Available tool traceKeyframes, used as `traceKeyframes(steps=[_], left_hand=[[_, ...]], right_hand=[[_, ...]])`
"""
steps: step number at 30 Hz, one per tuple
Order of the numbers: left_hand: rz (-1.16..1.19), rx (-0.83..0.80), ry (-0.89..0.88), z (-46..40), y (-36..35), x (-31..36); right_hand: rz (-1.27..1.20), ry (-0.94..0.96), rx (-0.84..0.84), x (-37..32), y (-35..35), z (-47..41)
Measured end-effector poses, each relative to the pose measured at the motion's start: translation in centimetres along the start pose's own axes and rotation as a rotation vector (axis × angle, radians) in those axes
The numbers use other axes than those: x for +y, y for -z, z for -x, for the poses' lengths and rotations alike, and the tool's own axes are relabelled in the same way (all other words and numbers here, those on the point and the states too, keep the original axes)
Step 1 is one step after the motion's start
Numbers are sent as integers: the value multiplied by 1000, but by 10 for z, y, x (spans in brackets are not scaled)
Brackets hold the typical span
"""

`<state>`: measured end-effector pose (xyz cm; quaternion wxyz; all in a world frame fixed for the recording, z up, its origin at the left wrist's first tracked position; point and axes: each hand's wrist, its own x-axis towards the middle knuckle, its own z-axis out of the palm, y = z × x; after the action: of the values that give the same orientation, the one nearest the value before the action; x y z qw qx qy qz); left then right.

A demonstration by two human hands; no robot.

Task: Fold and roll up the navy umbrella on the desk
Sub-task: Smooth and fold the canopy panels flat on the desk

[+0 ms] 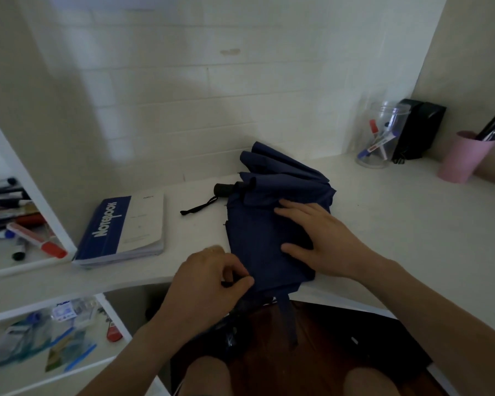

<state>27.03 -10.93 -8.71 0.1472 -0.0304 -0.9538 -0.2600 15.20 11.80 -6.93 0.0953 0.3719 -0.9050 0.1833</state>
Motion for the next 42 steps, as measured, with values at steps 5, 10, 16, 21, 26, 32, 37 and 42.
traceKeyframes(steps=[5, 10, 16, 21, 26, 32, 37, 42], left_hand=[[-149, 17, -367, -37, 0, 1], [-355, -216, -435, -38, -18, -29], [-459, -334, -383, -30, -12, -43], [-307, -351, -286, -28, -5, -38], [319, 90, 82, -47, 2, -13], [651, 41, 416, -87, 7, 32], [935, 43, 514, -109, 20, 43], [1065, 87, 425, -92, 35, 41]], right_hand=[[-82, 65, -30, -2, -7, 6], [-1, 94, -176, 5, -11, 25], [219, 64, -458, 20, -2, 53], [-51, -26, -398, 19, 9, 61], [-370, -403, 394, 21, 27, 42], [-929, -927, 257, 22, 45, -3], [-1151, -849, 323, 9, 61, -18], [-1172, -669, 381, 1, 60, -3]])
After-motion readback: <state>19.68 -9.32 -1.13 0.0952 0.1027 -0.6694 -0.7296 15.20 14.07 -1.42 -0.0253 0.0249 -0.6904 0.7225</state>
